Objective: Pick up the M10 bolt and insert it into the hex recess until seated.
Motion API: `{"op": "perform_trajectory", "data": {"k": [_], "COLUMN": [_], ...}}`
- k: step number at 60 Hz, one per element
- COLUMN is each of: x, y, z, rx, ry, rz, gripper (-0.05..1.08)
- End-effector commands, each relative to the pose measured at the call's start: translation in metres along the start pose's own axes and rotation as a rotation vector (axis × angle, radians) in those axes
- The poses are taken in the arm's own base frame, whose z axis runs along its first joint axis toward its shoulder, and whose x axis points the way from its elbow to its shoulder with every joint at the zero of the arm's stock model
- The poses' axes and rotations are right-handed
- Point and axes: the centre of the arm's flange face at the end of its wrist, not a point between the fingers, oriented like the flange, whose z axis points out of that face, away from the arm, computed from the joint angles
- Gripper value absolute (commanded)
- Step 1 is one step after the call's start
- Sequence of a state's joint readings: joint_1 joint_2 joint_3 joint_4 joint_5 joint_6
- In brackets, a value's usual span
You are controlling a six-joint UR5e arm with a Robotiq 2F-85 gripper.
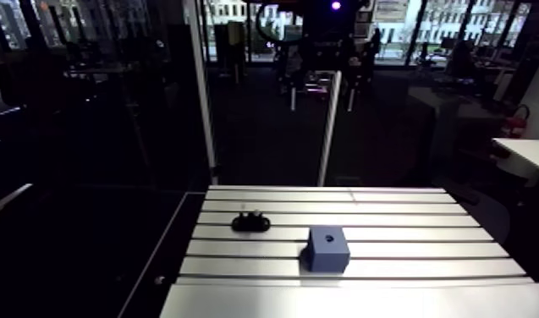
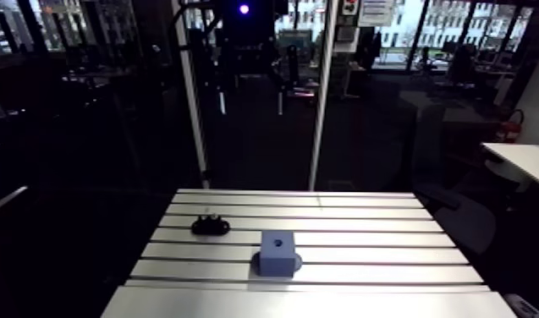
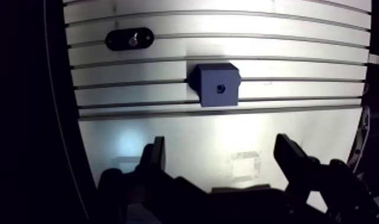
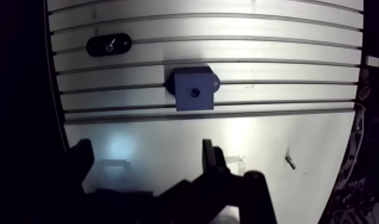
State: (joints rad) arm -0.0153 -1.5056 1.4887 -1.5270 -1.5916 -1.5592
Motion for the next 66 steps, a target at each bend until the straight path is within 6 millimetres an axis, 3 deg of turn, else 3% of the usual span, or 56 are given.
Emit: {"op": "perform_trajectory", "data": {"k": [1,15,39,45,48,55,66], "x": [-0.002,-0.003,0.005,0.013,0.017,0.022,0.032], "y": [-0.004,-0.002,-0.008,-0.025,-0.046,-0.070,-0.081], "z": [0.001,-0.001,0.017,0.029,0.041,0.062,0.089], "rx": [-0.003,-0.005,-0.008,-0.008,-0.009,-0.006,0.003], "ry": [-0.002,0.002,-0.006,0.030,0.053,0.085,0.138], "rz": [-0.015,-0.012,-0.021,-0.051,-0.090,-0.123,-0.135], "gripper": [0.01,0.01,0.01,0.01,0.01,0.01,0.01]}}
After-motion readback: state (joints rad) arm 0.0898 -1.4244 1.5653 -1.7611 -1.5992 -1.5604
